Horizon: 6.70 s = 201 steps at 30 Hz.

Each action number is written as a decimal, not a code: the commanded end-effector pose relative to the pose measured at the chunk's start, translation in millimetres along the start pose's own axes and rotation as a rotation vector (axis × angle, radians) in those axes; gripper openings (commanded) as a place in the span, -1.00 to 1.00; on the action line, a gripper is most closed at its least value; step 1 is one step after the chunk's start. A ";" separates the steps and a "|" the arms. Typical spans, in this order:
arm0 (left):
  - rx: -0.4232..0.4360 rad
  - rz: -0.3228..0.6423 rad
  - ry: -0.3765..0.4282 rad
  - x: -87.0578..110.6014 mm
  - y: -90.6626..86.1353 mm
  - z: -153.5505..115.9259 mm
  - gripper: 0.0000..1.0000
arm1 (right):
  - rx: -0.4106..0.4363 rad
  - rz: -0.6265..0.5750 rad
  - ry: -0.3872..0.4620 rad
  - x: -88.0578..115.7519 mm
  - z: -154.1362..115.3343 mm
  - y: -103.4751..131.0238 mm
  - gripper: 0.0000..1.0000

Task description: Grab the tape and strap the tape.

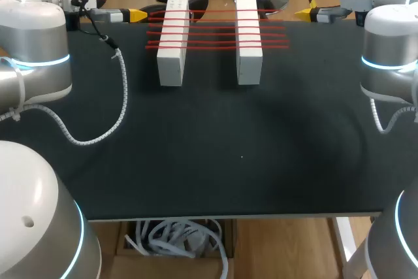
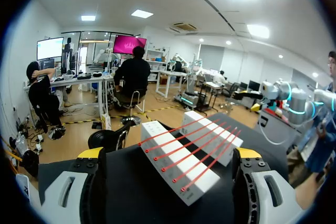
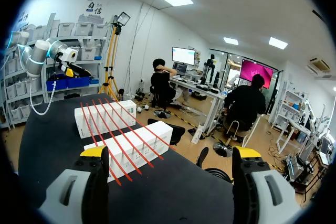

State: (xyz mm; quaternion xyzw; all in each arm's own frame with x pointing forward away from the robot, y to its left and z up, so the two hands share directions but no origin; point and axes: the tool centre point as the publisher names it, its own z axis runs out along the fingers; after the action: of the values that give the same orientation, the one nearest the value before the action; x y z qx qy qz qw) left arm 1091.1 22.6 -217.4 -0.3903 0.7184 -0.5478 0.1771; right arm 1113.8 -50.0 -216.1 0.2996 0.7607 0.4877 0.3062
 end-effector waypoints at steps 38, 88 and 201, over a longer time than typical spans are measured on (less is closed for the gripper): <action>0.000 0.266 0.373 38.0 37.4 -44.1 1.00 | 0.000 0.000 0.000 0.0 0.0 0.0 1.00; 0.103 0.465 0.797 63.5 73.6 -15.3 -0.07 | 0.000 0.000 0.000 0.0 0.0 0.0 1.00; 0.134 0.427 0.851 35.6 105.4 51.4 -0.75 | 0.000 0.000 0.000 0.0 0.0 0.0 1.00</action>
State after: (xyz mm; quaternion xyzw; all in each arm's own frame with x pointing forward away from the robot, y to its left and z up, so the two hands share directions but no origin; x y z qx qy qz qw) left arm 1063.0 -27.7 -323.9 0.0361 0.7560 -0.6536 0.0028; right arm 1113.8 -50.0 -216.1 0.2996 0.7607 0.4877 0.3062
